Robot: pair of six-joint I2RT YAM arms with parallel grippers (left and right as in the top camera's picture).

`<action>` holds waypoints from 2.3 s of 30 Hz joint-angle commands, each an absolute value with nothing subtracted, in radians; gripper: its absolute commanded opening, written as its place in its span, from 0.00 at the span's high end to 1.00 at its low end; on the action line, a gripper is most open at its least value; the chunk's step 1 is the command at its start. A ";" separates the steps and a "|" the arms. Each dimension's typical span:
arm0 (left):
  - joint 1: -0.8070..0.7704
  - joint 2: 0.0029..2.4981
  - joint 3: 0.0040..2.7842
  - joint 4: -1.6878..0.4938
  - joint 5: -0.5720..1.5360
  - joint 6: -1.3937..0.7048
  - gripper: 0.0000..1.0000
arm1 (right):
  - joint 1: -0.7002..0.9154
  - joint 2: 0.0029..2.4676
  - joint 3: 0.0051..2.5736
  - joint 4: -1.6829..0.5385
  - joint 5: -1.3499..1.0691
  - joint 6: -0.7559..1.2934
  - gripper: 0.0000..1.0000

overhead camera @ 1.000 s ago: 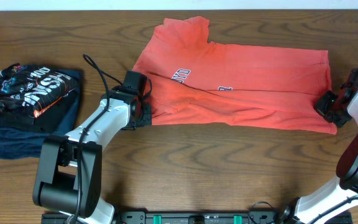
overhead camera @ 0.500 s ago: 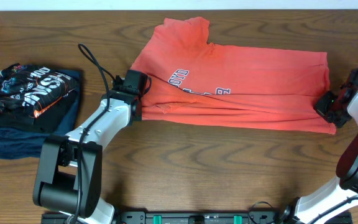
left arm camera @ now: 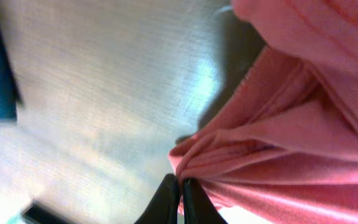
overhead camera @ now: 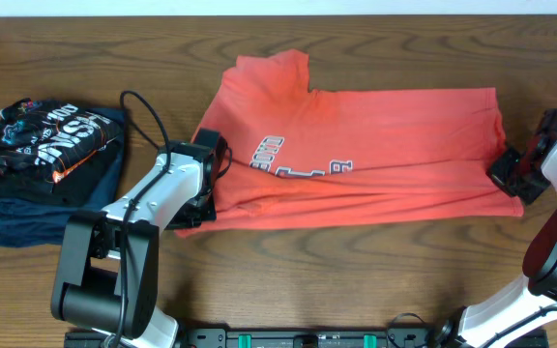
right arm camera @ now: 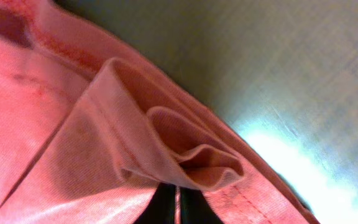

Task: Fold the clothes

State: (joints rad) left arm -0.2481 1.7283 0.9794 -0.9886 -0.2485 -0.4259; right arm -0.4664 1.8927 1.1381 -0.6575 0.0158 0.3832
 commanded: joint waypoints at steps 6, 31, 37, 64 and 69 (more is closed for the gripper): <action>-0.242 1.724 0.987 -1.122 -0.287 -0.556 0.94 | -0.541 1.903 1.119 -0.792 0.117 0.467 0.99; -0.234 1.328 1.028 -0.582 0.013 -0.303 0.22 | -0.442 1.449 1.118 -0.714 -0.262 0.255 0.51; -0.153 1.641 1.290 -0.559 0.134 -0.254 0.21 | -0.395 1.449 1.118 -0.717 -0.259 0.231 0.51; -0.058 2.275 1.658 -0.227 0.355 -0.199 0.21 | -0.392 1.449 1.118 -0.741 -0.258 0.226 0.50; -0.073 2.284 1.658 -0.204 0.355 -0.199 0.36 | -0.392 1.449 1.118 -0.741 -0.258 0.227 0.51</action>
State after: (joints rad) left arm -0.0608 2.2723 1.6318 -0.2123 0.3416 -0.2104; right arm -0.3996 1.4487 1.1172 -0.7399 -0.2543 0.2436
